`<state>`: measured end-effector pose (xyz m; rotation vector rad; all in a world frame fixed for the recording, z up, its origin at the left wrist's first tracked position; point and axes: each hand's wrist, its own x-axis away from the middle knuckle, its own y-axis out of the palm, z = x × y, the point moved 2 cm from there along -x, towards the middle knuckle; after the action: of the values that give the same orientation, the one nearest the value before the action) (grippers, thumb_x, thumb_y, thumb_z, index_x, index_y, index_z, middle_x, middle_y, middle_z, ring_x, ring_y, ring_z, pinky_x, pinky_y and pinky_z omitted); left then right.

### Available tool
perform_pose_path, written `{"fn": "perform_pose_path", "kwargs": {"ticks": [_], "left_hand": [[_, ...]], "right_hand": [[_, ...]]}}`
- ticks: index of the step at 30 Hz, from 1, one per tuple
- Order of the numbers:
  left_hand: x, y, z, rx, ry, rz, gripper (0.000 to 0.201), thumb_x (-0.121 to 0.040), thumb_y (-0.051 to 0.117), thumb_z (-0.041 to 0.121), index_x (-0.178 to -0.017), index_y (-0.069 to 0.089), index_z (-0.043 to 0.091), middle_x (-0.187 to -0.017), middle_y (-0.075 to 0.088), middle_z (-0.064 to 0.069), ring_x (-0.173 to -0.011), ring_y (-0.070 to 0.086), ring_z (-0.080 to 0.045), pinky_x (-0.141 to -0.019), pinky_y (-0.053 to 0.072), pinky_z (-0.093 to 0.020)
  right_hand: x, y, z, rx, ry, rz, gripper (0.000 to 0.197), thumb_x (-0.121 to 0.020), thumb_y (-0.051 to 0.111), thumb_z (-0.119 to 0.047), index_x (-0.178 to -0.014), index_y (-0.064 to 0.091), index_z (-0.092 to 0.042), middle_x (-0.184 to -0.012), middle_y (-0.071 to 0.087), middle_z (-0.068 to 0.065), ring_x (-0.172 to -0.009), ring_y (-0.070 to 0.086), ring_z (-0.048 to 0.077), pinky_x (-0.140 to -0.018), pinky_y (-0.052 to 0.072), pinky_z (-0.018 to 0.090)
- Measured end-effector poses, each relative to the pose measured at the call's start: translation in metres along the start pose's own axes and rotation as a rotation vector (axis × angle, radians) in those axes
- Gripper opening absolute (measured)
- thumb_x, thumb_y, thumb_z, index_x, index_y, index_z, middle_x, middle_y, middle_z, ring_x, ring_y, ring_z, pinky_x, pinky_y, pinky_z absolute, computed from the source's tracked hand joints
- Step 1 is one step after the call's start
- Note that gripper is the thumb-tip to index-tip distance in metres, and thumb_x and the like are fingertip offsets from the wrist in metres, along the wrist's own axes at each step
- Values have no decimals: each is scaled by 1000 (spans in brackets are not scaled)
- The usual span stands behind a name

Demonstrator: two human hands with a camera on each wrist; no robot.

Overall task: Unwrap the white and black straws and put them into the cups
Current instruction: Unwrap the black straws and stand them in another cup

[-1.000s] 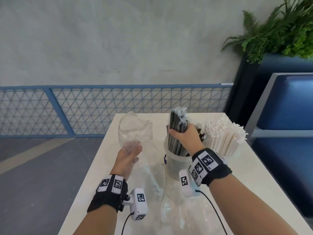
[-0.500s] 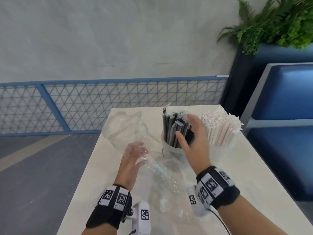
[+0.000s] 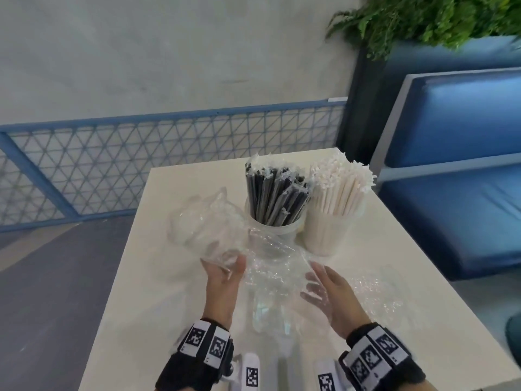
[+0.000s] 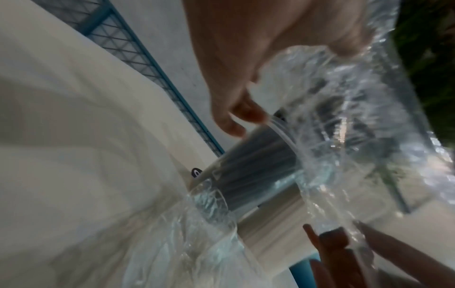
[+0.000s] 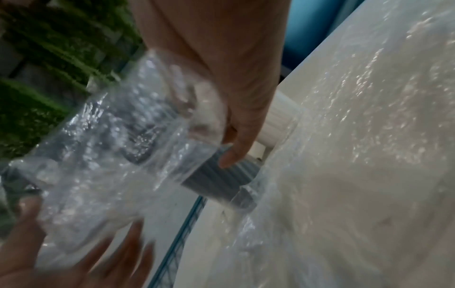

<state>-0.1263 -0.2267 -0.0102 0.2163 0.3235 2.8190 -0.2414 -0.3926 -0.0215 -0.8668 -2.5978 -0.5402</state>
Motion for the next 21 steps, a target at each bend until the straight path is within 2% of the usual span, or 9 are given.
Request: {"fn": "perform_pose_path", "kwargs": {"ticks": [2, 3, 6, 8, 10, 12, 15, 19, 21], "left_hand": [[4, -6, 8, -221, 130, 268, 100, -67, 83, 20, -139, 14, 26, -129, 34, -5, -111, 42, -19, -102, 42, -43], [6, -10, 13, -295, 240, 333, 105, -64, 83, 15, -140, 12, 21, -136, 27, -9, -114, 38, -17, -106, 39, -44], [13, -16, 32, -574, 555, 290, 104, -58, 80, 45, -140, 22, 17, -146, 20, -10, -131, 26, -22, -108, 28, -38], [17, -13, 43, -821, 642, 210, 79, -65, 66, 66, -125, 46, 20, -138, 39, -2, -130, 32, -21, -106, 28, -39], [24, -8, 49, -962, 655, 162, 57, -75, 44, 77, -98, 59, 27, -107, 59, 15, -111, 51, -14, -107, 26, -45], [30, -1, 50, -917, 637, 143, 51, -80, 36, 75, -87, 57, 29, -86, 59, 25, -91, 56, -6, -104, 28, -48], [37, 21, 45, -794, 581, 138, 40, -86, 39, 64, -74, 54, 29, -68, 60, 13, -74, 56, -11, -89, 41, -50], [39, 57, 35, -565, 480, 182, 40, -94, 46, 43, -64, 48, 16, -51, 44, -1, -48, 43, -9, -55, 39, -18], [37, 72, 24, -546, 449, 190, 38, -94, 47, 31, -66, 49, 5, -48, 39, -3, -46, 40, -10, -47, 33, -12]], "right_hand": [[3, -6, -2, 58, -75, 42, 23, -93, 51, -18, -115, 57, -11, -85, 49, 4, -72, 50, 16, -87, 52, 41], [5, -11, -3, 114, -109, 48, 25, -93, 51, -17, -117, 56, -11, -84, 49, 3, -73, 50, 15, -87, 53, 40], [7, -25, -5, 224, -177, 49, 28, -94, 50, -17, -122, 54, -13, -85, 51, -1, -76, 54, 14, -87, 54, 40], [6, -36, -7, 240, -193, 40, 30, -94, 49, -16, -124, 53, -13, -85, 52, -3, -76, 55, 12, -88, 54, 41], [4, -48, -10, 257, -214, 34, 31, -94, 49, -17, -125, 52, -15, -85, 52, -2, -77, 56, 11, -87, 54, 40], [1, -60, -15, 307, -249, 23, 32, -94, 50, -17, -125, 52, -19, -86, 53, 0, -79, 59, 11, -85, 55, 37], [-6, -83, -27, 389, -283, 9, 34, -92, 54, -14, -125, 50, -21, -89, 56, 1, -83, 61, 15, -83, 56, 35], [-15, -132, -50, 371, -355, 122, 35, -91, 55, -8, -123, 50, -20, -91, 58, 6, -85, 61, 18, -73, 58, 22], [-22, -160, -62, 430, -391, 222, 40, -90, 55, -7, -126, 47, -20, -94, 60, 6, -87, 62, 20, -72, 57, 23]]}}
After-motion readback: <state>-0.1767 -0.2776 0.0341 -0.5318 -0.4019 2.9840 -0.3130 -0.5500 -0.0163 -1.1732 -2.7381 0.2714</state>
